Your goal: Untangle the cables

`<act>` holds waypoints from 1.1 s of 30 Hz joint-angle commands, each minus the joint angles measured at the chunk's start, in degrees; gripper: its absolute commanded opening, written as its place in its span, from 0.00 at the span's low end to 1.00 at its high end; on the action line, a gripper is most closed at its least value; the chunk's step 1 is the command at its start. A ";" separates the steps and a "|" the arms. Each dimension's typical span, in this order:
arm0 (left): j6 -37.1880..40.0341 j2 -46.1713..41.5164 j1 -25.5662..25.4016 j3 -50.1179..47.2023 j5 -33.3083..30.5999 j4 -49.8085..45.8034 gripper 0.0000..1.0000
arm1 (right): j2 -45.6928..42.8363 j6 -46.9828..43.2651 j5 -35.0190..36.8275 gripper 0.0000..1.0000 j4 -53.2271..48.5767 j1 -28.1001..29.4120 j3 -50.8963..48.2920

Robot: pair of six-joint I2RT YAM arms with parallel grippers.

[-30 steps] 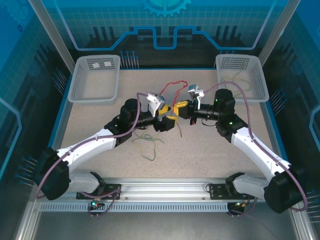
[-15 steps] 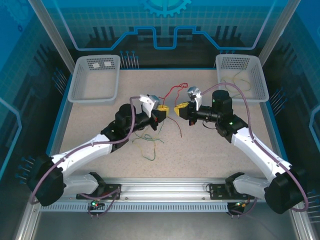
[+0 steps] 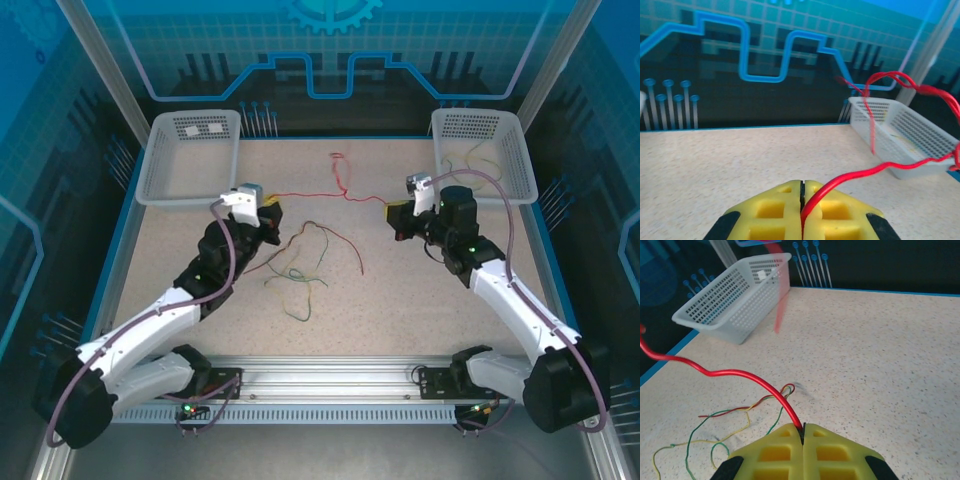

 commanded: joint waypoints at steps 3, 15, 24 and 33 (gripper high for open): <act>-3.12 -4.41 3.47 -1.99 -8.89 -2.40 0.00 | -1.82 3.81 6.21 0.00 -0.48 -4.00 -1.25; -5.76 -7.15 10.32 -4.41 -10.92 -5.62 0.00 | -5.97 10.73 18.81 0.00 -8.91 -14.84 -1.61; -5.75 -4.80 13.02 -1.96 6.82 -4.47 0.00 | -8.68 8.65 -3.18 0.07 -0.25 -17.68 -4.65; -8.14 0.83 12.83 5.78 32.41 -3.17 0.00 | -8.96 -7.35 -17.06 0.78 4.95 0.91 -2.69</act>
